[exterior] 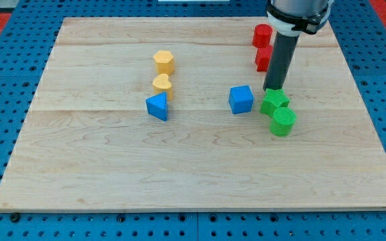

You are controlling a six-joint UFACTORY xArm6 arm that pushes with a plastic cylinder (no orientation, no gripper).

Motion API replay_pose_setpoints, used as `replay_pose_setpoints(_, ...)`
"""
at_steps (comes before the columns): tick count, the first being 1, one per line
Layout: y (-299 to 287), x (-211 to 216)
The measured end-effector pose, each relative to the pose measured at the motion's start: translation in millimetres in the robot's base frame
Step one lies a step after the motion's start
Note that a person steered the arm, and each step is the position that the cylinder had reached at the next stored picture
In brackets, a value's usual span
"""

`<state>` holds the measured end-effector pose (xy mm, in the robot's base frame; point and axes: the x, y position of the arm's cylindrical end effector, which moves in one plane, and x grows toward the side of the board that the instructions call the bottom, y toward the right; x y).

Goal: Move the cube and green blocks towards the bottom side

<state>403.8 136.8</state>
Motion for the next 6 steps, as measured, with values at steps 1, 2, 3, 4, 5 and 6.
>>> replay_pose_setpoints(1,-20,-17)
replay_pose_setpoints(2,-60,-17)
replay_pose_setpoints(3,-69,9)
replay_pose_setpoints(4,-58,37)
replay_pose_setpoints(5,-83,20)
replay_pose_setpoints(6,-127,-17)
